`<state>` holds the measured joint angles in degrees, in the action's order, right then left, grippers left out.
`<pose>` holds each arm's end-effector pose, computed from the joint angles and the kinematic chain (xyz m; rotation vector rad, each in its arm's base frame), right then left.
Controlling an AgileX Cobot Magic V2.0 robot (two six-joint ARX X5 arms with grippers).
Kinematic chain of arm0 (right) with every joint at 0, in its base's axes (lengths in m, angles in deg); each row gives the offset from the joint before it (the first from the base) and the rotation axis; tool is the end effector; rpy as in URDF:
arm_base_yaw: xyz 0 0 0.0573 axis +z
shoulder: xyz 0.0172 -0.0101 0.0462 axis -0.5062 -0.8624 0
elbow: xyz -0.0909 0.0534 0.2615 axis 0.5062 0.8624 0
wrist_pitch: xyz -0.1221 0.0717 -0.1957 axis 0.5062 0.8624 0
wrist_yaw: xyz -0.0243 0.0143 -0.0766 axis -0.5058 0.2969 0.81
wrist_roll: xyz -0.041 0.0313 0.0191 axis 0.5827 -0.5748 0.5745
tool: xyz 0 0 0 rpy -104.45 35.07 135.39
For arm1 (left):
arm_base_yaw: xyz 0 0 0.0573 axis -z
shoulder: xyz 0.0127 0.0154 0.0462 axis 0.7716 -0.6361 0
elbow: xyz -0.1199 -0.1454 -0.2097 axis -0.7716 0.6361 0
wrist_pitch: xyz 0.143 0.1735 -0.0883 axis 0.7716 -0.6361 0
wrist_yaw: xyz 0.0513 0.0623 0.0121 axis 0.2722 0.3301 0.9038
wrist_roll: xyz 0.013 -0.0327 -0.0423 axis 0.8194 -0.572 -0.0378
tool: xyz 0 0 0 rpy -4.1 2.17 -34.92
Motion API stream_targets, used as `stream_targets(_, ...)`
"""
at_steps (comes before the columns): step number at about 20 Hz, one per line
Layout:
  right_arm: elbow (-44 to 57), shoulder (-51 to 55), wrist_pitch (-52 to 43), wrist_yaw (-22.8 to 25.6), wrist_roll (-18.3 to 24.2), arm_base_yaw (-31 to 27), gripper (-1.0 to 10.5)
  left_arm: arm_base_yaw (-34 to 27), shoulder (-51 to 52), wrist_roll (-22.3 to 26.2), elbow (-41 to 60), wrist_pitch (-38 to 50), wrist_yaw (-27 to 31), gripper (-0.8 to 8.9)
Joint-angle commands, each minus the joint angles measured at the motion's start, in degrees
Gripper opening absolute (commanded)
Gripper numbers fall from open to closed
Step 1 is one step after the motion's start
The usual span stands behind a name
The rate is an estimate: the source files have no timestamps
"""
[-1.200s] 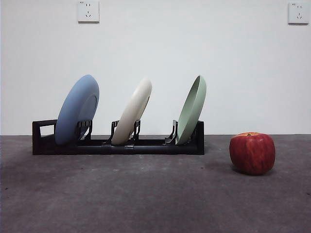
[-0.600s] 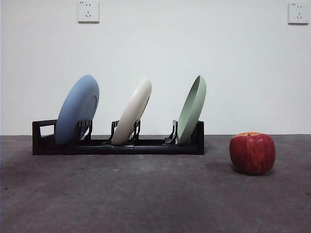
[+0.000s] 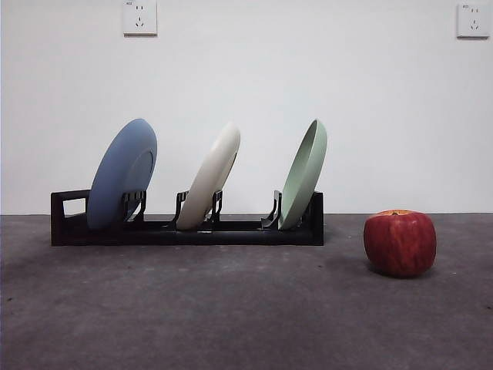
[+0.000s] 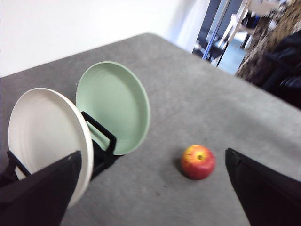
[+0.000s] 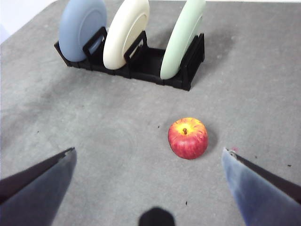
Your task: Take the yellow plate from the plate rack,put the plate on the table,take the apple from the table,put the apple in the plate
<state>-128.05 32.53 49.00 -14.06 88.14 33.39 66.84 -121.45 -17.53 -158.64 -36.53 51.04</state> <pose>0.0689 0.0171 0.3534 0.0408 0.5431 0.5066 0.2416 -0.0887 0.4002 -0.0097 0.4118 -0.8761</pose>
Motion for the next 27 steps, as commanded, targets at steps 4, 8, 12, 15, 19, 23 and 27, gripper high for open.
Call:
stream_targets(4, -0.3, -1.5, 0.2, -0.5, -0.3, 0.0, 6.0, 3.9, -18.7, 5.0, -12.8, 0.4, 8.0, 6.02)
stream_targets(8, -0.3, -2.3, 0.1, -0.5, -0.2, 0.0, 6.0, 5.2, -28.4, 5.7, -19.4, 1.0, 11.7, 6.02)
stream_targets(12, -0.3, -3.1, 0.2, -0.5, -0.2, 0.0, 6.0, 6.5, -33.8, 5.7, -20.0, 4.6, 17.1, 6.02)
stream_targets(15, -0.3, -4.1, 0.1, -0.5, -0.2, 0.0, 6.0, 6.7, -36.5, 5.6, -20.0, 5.2, 17.6, 5.94)
stream_targets(19, -0.3, -5.1, 0.1, -0.5, -0.2, 0.0, 6.0, 6.8, -39.0, 5.4, -20.0, 4.7, 17.7, 5.77)
stream_targets(23, -0.3, -5.5, 0.2, -0.5, -0.2, 0.0, 6.0, 6.8, -39.5, 5.4, -20.0, 4.6, 17.4, 2.89)
stream_targets(27, -0.3, -5.6, 0.2, -0.5, -0.2, 0.0, 6.0, 6.7, -39.5, 5.1, -20.0, 4.0, 17.0, 1.17)
